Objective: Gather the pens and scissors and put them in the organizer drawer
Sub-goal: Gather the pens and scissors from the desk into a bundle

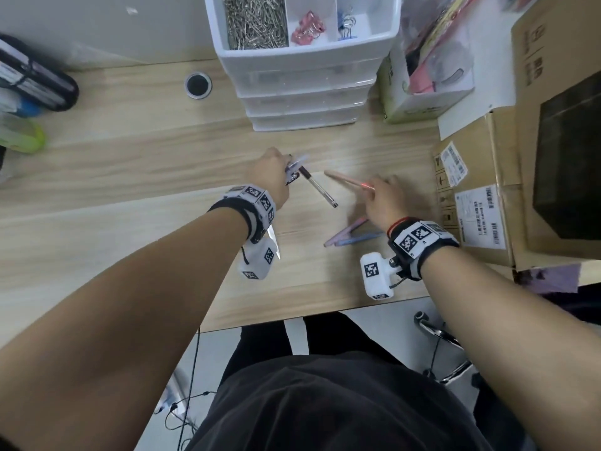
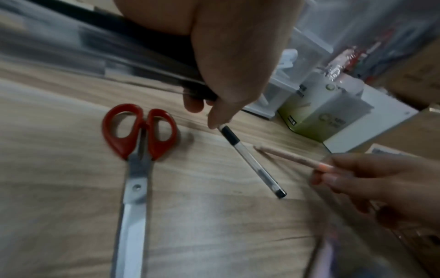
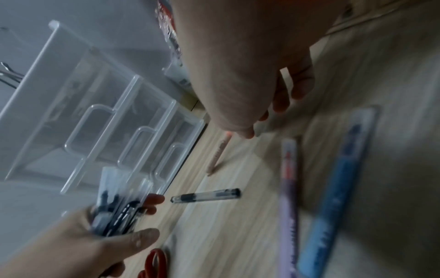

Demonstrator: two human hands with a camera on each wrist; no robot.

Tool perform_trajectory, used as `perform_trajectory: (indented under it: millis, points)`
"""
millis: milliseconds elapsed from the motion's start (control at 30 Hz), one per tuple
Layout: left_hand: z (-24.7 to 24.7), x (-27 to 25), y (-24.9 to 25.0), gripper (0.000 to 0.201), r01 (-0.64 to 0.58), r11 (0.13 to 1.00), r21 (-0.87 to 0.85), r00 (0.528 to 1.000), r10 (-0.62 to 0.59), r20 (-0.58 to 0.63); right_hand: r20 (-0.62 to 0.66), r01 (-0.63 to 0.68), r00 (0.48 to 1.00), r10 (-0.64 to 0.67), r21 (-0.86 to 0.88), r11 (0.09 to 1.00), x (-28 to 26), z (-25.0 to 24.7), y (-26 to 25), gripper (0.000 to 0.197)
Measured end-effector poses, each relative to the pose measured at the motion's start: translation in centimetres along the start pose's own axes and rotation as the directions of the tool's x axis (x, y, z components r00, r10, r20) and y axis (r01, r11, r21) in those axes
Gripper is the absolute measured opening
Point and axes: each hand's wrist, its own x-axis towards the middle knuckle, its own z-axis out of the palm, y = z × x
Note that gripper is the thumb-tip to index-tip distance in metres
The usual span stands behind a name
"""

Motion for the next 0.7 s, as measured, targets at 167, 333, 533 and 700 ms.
perform_trajectory:
  millis: [167,333,533,700]
  points:
    - [0.7,2.3,1.5,0.041,-0.151,0.98,0.127,0.986,0.141,0.09,0.019,-0.005,1.0,0.004,0.036,0.999,-5.3,0.1,3.1,0.034]
    - [0.9,2.7,2.8,0.022,-0.174,0.955,0.241,0.978,0.14,0.154,0.095,-0.004,0.995,-0.007,0.125,0.992,-7.2,3.6,4.9,0.031]
    - [-0.1,2.2,2.0,0.021,0.021,0.996,0.091,0.988,-0.035,0.154,0.058,-0.022,0.998,0.01,0.199,0.98,-4.1,4.9,2.9,0.034]
    - [-1.5,0.2,-0.4,0.024,0.279,0.916,-0.289,0.957,-0.24,0.165,0.045,0.047,0.997,-0.059,0.228,0.973,-1.8,3.8,-0.2,0.028]
